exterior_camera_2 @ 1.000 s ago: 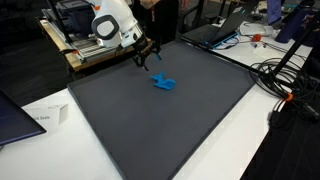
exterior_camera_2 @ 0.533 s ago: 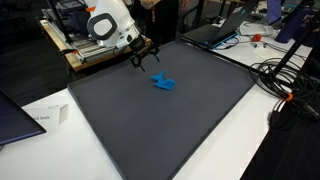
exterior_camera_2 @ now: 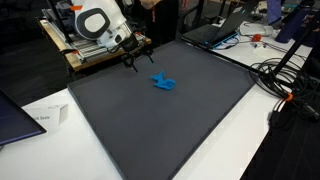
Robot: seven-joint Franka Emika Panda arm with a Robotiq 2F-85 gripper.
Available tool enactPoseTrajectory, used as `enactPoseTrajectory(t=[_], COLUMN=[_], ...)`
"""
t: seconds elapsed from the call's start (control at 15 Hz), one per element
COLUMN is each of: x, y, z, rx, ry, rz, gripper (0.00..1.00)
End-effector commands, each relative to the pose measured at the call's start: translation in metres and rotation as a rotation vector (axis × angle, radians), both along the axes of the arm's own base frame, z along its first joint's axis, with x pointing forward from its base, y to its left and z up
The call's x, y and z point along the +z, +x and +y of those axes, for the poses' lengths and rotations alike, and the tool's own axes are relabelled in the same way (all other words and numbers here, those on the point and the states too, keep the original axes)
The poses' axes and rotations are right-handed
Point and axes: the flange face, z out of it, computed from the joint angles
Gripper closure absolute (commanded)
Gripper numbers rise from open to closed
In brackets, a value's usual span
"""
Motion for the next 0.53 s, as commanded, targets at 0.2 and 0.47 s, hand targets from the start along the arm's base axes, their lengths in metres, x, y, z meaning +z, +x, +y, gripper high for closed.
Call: enactPoseTrajectory(t=[0.2, 0.47], x=[0.054, 0.076], y=[0.040, 0.078], z=[-0.034, -0.029], rx=[-0.021, -0.044], ry=[0.016, -0.049], rz=[0.054, 0.099], gripper=[0.00, 0.00])
